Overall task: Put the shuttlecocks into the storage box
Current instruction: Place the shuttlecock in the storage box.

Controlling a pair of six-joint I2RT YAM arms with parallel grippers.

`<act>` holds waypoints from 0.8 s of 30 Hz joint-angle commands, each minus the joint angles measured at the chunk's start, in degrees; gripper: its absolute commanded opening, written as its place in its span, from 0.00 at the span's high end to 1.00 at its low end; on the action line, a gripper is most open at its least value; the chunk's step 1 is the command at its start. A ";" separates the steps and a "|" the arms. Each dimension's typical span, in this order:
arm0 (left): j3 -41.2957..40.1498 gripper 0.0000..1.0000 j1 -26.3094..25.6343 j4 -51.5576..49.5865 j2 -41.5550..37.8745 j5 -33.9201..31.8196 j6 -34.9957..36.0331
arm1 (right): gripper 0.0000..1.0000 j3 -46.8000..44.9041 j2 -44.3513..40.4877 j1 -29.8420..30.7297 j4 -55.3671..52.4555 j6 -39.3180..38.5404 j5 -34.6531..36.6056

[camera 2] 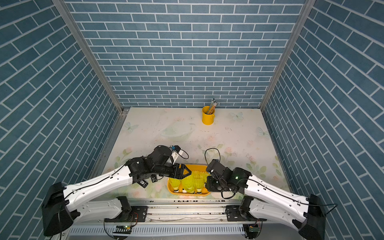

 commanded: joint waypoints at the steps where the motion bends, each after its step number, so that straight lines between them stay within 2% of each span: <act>1: -0.73 0.18 -0.62 -0.29 -1.34 -1.57 -0.73 | 0.80 -0.30 0.01 1.43 1.50 3.77 0.50; 10: -0.98 0.18 -0.98 -0.15 -1.51 -1.79 -0.77 | 0.80 -0.81 1.58 1.81 2.63 4.19 1.56; 14: -0.90 0.17 -1.09 -0.23 -1.66 -1.79 -0.81 | 0.76 -1.31 1.65 1.76 2.31 4.43 1.58; 16: -0.83 0.17 -1.04 -0.32 -1.67 -1.79 -0.80 | 0.72 -1.62 1.44 1.76 1.87 4.41 1.58; 20: -0.90 0.17 -1.08 -0.32 -1.71 -1.83 -0.81 | 0.57 -1.87 1.26 1.78 1.69 4.37 1.58; 24: -0.90 0.17 -1.09 -0.23 -1.82 -1.94 -0.87 | 0.50 -0.83 1.87 1.77 1.60 4.14 1.58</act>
